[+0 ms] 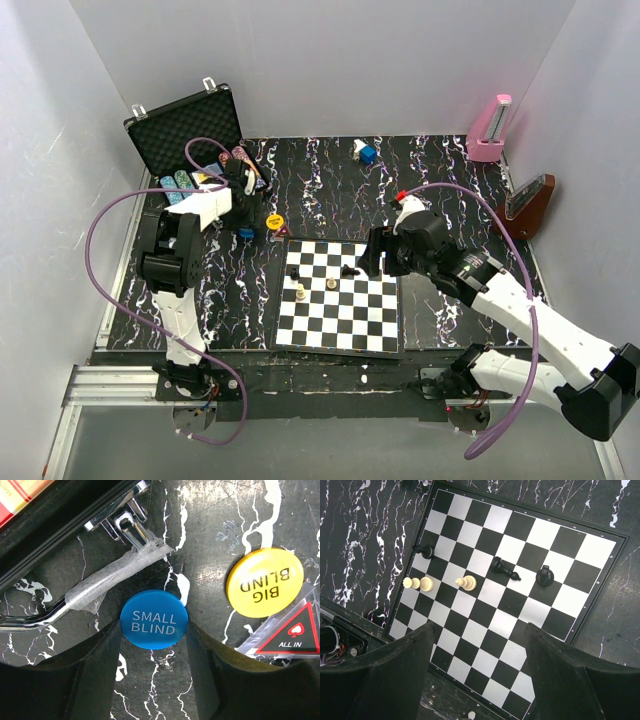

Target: Pack up texas hold em set

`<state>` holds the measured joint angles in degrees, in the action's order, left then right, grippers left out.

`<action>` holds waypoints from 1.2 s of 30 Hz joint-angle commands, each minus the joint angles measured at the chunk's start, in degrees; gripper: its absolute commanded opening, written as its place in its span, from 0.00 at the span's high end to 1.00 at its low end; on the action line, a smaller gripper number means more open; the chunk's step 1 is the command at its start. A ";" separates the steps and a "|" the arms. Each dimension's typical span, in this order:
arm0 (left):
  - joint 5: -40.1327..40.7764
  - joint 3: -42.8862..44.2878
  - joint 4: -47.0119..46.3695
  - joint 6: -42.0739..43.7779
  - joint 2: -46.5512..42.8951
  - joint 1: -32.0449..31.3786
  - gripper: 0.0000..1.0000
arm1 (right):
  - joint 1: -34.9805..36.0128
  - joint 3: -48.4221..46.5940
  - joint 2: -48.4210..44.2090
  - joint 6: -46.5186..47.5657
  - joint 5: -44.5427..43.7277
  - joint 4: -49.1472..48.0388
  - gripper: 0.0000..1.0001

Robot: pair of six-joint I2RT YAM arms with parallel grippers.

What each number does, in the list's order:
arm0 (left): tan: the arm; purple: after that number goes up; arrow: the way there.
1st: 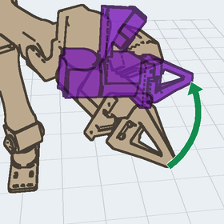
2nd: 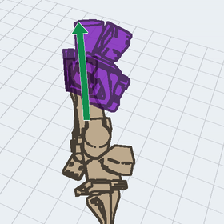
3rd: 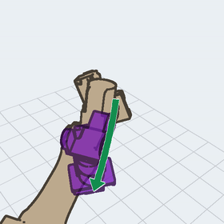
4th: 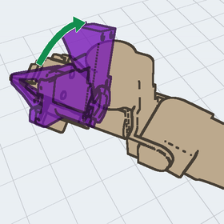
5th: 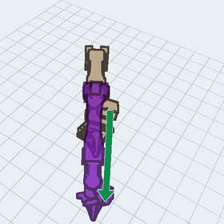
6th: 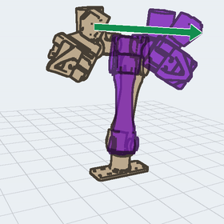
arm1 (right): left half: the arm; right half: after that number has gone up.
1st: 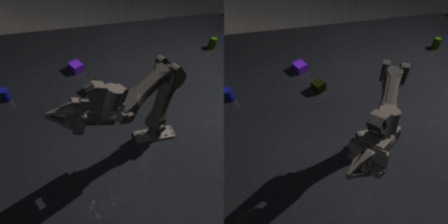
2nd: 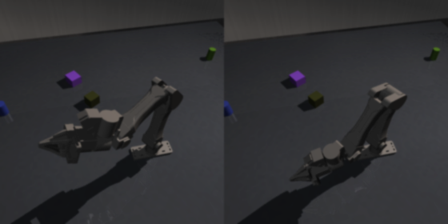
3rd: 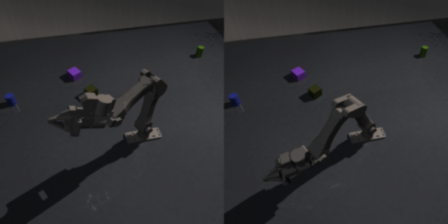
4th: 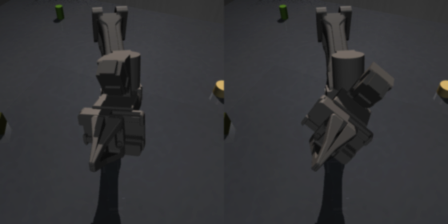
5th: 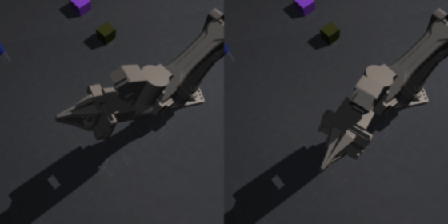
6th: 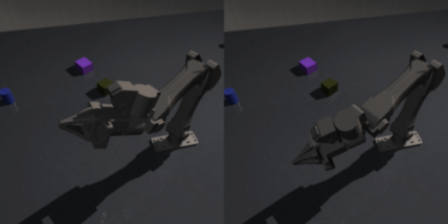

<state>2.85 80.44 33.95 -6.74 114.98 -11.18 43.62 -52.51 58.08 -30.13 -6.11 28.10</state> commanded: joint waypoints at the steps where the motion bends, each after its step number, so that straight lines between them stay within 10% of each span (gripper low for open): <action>1: 1.54 -2.48 -2.13 1.38 -0.62 -1.12 0.62 | -0.11 0.04 -2.10 -0.89 -1.62 -2.52 0.21; 36: 1.63 -3.55 -2.93 1.64 -13.55 -1.04 0.66 | -0.11 0.66 -4.38 -0.81 -3.21 -1.20 0.21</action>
<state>3.64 74.39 30.44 -6.09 104.14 -12.12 43.62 -51.64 54.68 -31.11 -7.84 28.16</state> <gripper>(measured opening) 0.488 0.788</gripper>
